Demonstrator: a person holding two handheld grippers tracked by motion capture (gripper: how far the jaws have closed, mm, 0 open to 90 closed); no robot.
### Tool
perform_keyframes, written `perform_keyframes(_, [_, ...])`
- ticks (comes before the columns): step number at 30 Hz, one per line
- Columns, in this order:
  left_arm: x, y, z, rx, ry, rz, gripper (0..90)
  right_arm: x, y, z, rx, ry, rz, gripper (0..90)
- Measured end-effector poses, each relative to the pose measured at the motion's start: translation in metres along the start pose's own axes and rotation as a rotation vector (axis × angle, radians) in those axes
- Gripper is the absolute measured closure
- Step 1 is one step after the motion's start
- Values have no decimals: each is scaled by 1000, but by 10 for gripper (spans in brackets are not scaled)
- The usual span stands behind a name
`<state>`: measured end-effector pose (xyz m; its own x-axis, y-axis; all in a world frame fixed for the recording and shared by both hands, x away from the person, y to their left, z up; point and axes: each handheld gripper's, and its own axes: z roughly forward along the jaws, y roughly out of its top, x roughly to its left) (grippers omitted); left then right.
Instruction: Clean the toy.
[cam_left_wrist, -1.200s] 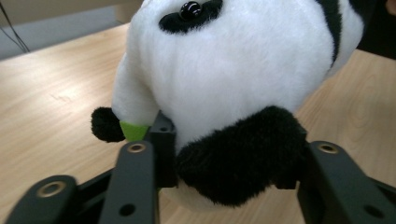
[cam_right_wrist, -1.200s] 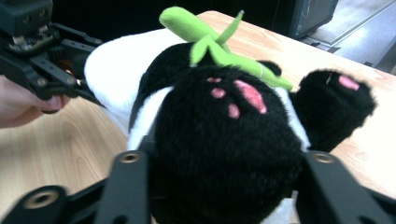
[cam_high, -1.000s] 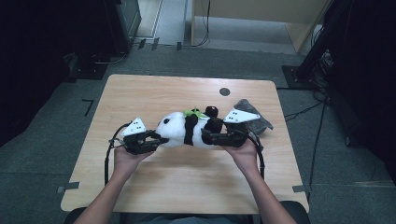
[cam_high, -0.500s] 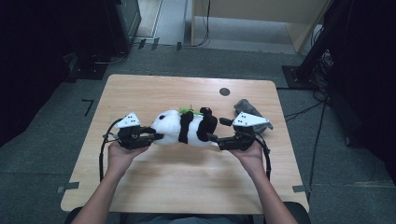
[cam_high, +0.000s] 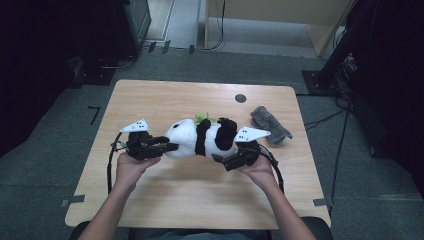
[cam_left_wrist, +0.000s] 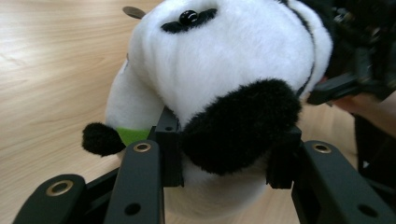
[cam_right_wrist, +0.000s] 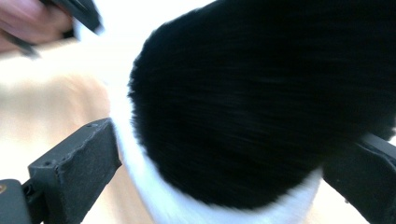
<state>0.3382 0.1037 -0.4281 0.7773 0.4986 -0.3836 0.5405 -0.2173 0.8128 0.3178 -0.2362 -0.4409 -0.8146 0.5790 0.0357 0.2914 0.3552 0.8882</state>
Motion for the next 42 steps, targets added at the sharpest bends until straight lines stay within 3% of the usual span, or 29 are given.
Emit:
perform_keyframes(1, [0, 0, 0, 0, 0, 0, 583, 0, 0, 0, 0, 0, 0, 11])
perform_keyframes(2, [-1, 0, 2, 1, -7, -4, 582, 6, 1, 5, 27, -69, -43, 27])
perform_keyframes(3, [-3, 0, 4, 0, -1, -7, 579, 8, 1, 7, 36, -100, -57, 50])
perform_keyframes(5, [-3, -1, 4, -13, 7, -16, 565, 10, 1, 8, 27, -140, -57, 172])
perform_keyframes(6, [-3, -1, 4, -13, 7, -16, 542, 10, 1, 8, 27, -140, -57, 172])
perform_keyframes(8, [-2, -1, 4, -31, 20, -17, 507, 9, 2, 5, 9, -138, -30, 281])
perform_keyframes(9, [-2, -2, 4, -48, 54, 8, 384, 7, 5, 3, 17, -118, 18, 340])
perform_keyframes(10, [-2, -2, 5, -59, 63, 13, 329, 6, 6, 3, 26, -108, 38, 361])
perform_keyframes(11, [-2, -2, 5, -59, 63, 13, 287, 6, 6, 3, 26, -108, 38, 361])
perform_keyframes(12, [-1, -3, 5, -92, 62, 19, 249, 1, 6, 3, 39, -83, 92, 383])
perform_keyframes(14, [-1, -4, 6, -105, 62, 21, 213, -1, 7, 2, 37, -78, 110, 385])
perform_keyframes(15, [0, -5, 5, -118, 75, 23, 152, -6, 7, -2, 24, -81, 132, 385])
perform_keyframes(17, [4, -9, 0, -151, 104, 41, 130, -9, 9, -7, 21, -103, 140, 385])
perform_keyframes(20, [7, -14, -1, -143, 124, 62, 130, -13, 9, -14, 3, -110, 175, 385])
perform_keyframes(21, [7, -19, 0, -121, 138, 99, 134, -18, 10, -20, -21, -100, 227, 381])
perform_keyframes(22, [7, -20, 1, -112, 135, 115, 134, -18, 11, -22, -28, -98, 237, 378])
perform_keyframes(27, [-1, -24, 13, -86, 98, 157, 131, -12, 15, -26, -23, -85, 232, 354])
perform_keyframes(29, [-6, -25, 21, -82, 97, 171, 72, -7, 16, -24, -20, -58, 239, 348])
perform_keyframes(30, [-10, -24, 27, -63, 144, 193, 43, -1, 18, -22, -9, -55, 244, 342])
perform_keyframes(31, [-12, -25, 29, -57, 161, 204, 30, 1, 18, -21, -5, -52, 250, 341])
perform_keyframes(32, [-12, -25, 29, -57, 161, 204, 30, 1, 18, -21, -5, -52, 250, 341])
perform_keyframes(34, [-14, -25, 33, -48, 206, 213, 54, 7, 19, -15, 19, -42, 255, 338])
perform_keyframes(36, [-14, -26, 31, -63, 238, 202, 167, 10, 19, -11, 38, -54, 234, 332])
perform_keyframes(37, [-14, -26, 31, -63, 238, 202, 247, 10, 19, -11, 38, -54, 234, 332])
perform_keyframes(38, [-13, -25, 28, -70, 226, 191, 247, 11, 19, -10, 40, -54, 237, 326])
perform_keyframes(39, [-13, -23, 25, -62, 204, 168, 395, 9, 18, -10, 32, -57, 255, 279])
perform_keyframes(42, [-12, -20, 25, -28, 173, 139, 475, 7, 18, -10, 30, -65, 249, 202])
